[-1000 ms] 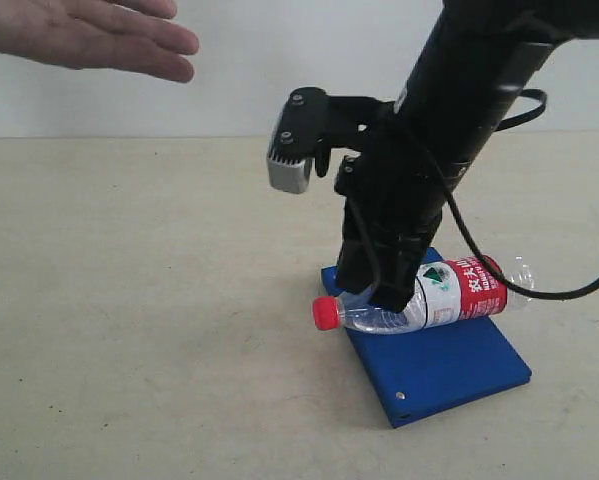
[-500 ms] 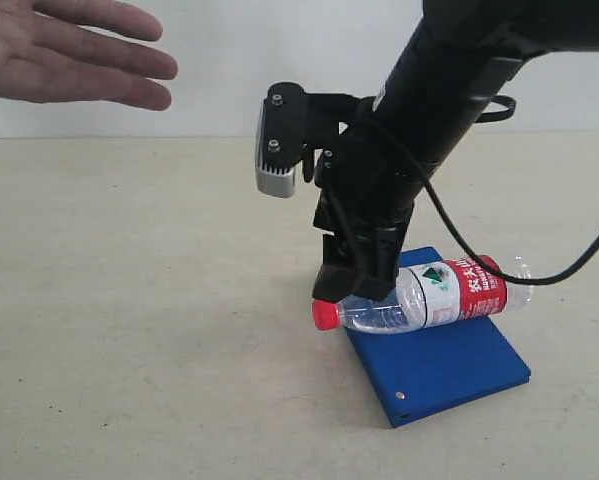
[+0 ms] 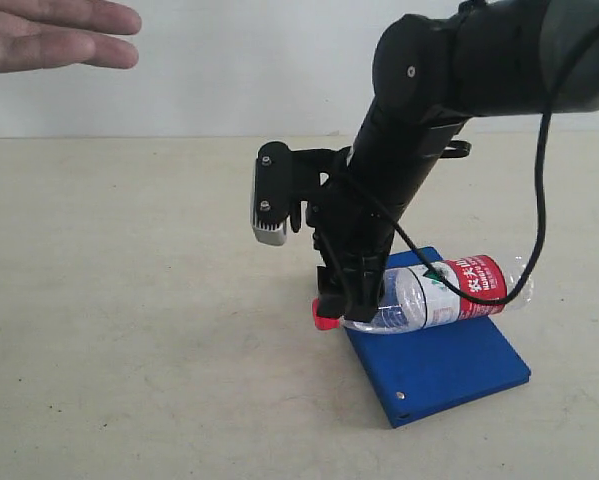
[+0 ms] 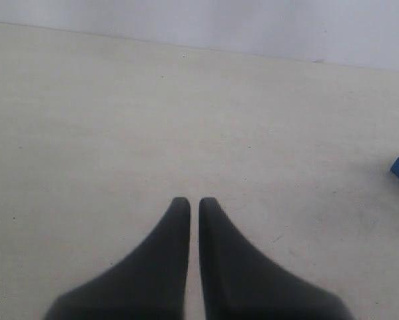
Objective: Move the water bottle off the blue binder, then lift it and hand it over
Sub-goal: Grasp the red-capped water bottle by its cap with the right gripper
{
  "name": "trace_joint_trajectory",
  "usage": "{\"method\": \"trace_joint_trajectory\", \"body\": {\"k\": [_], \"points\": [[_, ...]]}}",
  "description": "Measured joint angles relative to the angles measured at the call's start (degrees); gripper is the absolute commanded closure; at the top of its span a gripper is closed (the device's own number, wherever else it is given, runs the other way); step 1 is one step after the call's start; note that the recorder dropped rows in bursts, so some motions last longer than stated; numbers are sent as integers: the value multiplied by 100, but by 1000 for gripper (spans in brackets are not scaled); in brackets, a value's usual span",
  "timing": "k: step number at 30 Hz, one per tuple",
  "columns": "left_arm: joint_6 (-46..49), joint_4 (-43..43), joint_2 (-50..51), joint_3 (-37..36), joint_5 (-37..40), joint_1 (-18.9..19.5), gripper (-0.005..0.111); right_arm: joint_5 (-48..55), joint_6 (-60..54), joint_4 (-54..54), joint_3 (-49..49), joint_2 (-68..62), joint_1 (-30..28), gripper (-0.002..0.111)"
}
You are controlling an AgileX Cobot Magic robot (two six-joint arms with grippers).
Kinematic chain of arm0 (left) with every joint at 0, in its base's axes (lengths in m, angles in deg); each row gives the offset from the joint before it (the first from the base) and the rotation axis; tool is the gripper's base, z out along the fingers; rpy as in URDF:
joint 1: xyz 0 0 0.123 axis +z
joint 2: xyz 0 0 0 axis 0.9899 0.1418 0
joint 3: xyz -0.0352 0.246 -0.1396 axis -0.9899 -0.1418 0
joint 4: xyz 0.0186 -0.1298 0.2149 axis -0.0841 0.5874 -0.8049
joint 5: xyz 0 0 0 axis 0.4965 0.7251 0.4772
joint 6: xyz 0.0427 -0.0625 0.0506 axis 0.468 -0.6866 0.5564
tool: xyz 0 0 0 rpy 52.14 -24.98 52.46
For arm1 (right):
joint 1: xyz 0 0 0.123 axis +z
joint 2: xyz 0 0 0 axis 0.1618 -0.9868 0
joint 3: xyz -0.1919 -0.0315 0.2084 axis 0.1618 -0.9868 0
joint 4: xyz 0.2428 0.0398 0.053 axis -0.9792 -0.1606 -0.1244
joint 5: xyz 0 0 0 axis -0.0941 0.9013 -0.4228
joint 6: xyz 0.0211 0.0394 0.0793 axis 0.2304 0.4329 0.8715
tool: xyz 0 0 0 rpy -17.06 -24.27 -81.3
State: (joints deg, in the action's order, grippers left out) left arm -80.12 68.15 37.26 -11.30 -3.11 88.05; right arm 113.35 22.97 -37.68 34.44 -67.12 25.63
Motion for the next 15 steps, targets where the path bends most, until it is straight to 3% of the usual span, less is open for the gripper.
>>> {"method": "trace_joint_trajectory", "body": {"k": [15], "points": [[0, 0, 0, 0, 0, 0, 102, -40, 0, 101, 0, -442, 0, 42]]}}
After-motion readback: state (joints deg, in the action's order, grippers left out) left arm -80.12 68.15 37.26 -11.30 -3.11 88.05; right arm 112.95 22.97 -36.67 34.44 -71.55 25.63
